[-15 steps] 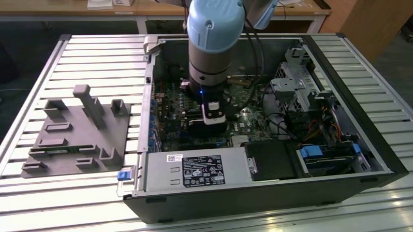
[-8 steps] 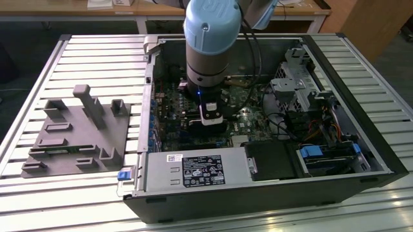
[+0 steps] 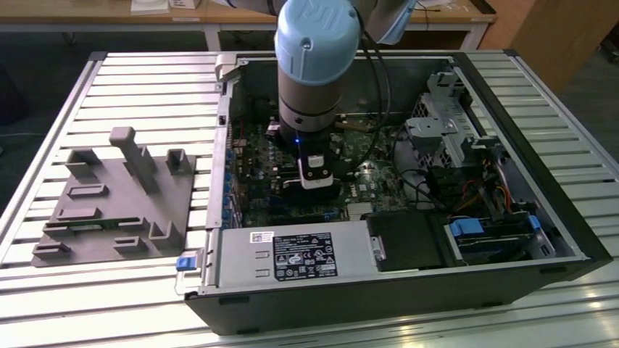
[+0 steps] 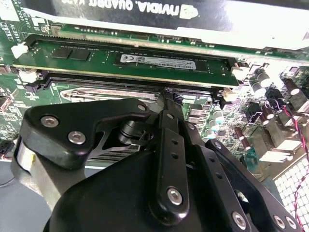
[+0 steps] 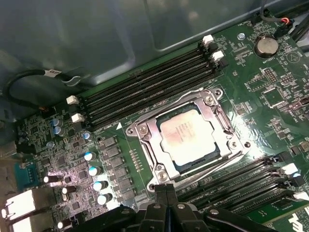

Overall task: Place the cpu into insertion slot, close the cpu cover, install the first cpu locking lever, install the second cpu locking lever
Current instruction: 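Install the second cpu locking lever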

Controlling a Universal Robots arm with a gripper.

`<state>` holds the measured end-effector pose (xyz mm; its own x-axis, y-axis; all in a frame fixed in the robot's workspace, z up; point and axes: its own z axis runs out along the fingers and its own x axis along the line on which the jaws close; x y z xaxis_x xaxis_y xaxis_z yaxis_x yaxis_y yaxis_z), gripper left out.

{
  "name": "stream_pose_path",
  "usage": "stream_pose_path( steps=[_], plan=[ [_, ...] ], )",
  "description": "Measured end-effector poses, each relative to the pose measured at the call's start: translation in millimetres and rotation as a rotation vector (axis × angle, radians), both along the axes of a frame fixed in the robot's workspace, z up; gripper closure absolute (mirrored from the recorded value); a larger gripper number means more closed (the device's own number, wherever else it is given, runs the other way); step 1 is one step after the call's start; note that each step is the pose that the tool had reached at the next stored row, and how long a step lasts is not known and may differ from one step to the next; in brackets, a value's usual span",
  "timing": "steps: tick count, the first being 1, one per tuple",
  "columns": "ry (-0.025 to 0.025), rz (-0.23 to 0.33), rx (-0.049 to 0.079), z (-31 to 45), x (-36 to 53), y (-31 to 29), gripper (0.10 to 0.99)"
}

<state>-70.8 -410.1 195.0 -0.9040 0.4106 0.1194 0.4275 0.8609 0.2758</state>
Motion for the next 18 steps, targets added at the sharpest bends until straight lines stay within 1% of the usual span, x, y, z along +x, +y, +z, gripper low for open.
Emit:
stream_pose_path(
  steps=[5, 11, 18],
  plan=[
    [0.0, 0.002, 0.001, -1.0, -0.4, 1.3, 0.98],
    [-0.0001, 0.006, 0.001, -1.6, -1.8, 5.1, 0.98],
    [0.0, 0.006, 0.001, -4.4, -2.9, 6.0, 0.98]
  ],
)
